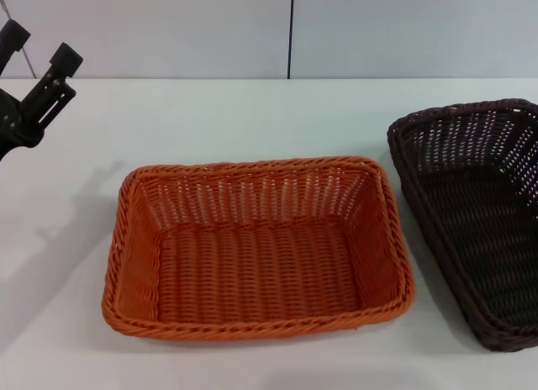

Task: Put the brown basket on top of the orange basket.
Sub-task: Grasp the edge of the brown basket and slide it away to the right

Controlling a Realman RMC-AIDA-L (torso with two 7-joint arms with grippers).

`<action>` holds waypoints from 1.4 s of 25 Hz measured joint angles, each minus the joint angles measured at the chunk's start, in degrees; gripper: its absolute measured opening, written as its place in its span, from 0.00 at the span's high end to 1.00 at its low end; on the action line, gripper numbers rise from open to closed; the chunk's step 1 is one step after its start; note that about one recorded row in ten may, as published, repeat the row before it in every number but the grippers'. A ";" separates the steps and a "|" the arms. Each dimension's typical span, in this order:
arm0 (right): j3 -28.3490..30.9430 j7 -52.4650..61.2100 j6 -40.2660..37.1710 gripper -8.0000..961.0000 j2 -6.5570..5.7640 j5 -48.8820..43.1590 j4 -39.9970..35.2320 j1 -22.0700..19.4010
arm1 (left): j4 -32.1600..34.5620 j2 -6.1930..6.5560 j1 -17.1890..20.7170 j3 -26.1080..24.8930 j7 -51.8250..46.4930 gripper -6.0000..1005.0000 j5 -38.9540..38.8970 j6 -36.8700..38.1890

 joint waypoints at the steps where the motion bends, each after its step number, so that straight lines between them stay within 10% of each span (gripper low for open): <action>1: -0.04 -0.21 0.00 0.47 0.01 -0.24 0.10 0.00 | 0.00 0.00 0.00 0.00 0.00 0.16 0.00 0.00; 35: -0.95 -3.44 0.11 0.47 0.10 -6.10 0.03 -2.20 | 0.75 0.31 -1.62 -0.08 0.05 0.17 -0.92 -4.52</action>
